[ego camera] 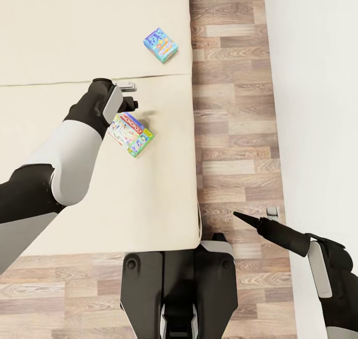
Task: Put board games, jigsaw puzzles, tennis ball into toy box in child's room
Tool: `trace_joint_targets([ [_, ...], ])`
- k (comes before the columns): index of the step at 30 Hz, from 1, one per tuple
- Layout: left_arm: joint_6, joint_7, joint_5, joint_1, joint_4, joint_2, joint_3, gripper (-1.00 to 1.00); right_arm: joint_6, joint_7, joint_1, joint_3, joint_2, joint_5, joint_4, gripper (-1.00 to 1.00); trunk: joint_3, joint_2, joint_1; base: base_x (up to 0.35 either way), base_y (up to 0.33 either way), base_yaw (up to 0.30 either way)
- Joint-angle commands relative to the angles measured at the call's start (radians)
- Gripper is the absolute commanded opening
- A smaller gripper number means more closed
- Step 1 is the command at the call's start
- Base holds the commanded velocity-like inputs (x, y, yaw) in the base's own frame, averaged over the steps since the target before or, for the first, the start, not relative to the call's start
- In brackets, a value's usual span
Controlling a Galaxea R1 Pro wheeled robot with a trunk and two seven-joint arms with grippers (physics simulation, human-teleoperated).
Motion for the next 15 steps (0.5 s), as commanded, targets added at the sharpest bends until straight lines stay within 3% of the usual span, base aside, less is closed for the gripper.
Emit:
trace_joint_targets([
  [1,0.003,0.003,0.001,-0.001,-0.001,-0.001,0.006,1.0,0.004,0.003,0.0,-0.001,0.0,0.0,0.0,1.0,-0.003,-0.002,0.001,0.0,0.0,0.0],
  [15,0.003,0.003,0.001,-0.027,-0.002,-0.003,0.005,1.0,0.003,0.003,0.0,-0.001,-0.002,0.0,0.0,1.0,-0.026,-0.002,0.001,0.0,0.0,0.0],
])
